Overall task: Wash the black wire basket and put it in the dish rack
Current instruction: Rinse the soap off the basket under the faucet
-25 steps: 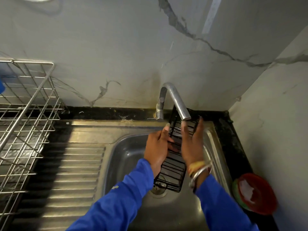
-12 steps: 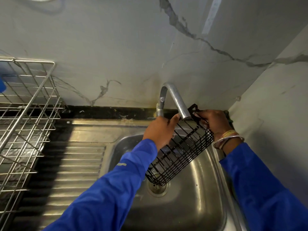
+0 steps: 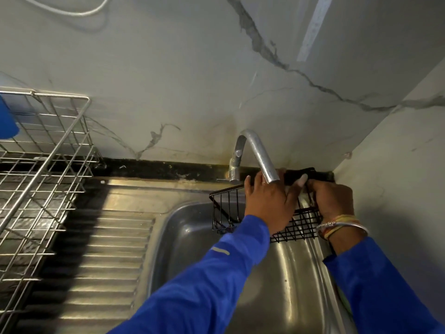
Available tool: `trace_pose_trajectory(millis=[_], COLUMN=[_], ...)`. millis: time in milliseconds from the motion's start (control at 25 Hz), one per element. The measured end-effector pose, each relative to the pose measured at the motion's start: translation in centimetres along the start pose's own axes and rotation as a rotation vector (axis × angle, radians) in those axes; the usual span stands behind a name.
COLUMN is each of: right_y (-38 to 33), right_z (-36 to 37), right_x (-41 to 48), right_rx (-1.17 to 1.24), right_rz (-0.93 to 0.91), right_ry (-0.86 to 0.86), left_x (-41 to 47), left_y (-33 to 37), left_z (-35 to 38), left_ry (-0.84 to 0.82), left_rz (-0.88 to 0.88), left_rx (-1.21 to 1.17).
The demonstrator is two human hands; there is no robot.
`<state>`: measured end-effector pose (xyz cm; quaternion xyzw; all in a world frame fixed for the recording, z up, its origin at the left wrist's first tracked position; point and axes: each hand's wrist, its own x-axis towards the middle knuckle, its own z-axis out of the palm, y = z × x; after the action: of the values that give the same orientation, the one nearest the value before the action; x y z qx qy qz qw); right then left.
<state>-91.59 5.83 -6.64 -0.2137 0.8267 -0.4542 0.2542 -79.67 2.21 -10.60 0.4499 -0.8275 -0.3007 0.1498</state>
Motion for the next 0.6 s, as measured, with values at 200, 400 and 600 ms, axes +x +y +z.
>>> trace_pose_trajectory(millis=[200, 400, 600], right_y=[0.8, 1.4, 2.0], right_z=[-2.4, -2.3, -1.9], right_x=[0.5, -0.4, -1.8], right_rx=[0.014, 0.038, 0.207], right_rz=[0.026, 0.033, 0.111], right_ry=[0.076, 0.088, 0.094], left_x=[0.4, 1.2, 1.1], left_y=[-6.0, -4.5, -1.2], left_z=[-0.2, 0.4, -0.4], left_ry=[0.034, -0.101, -0.101], left_rz=[-0.124, -0.264, -0.036], left_rx=[-0.126, -0.011, 0.06])
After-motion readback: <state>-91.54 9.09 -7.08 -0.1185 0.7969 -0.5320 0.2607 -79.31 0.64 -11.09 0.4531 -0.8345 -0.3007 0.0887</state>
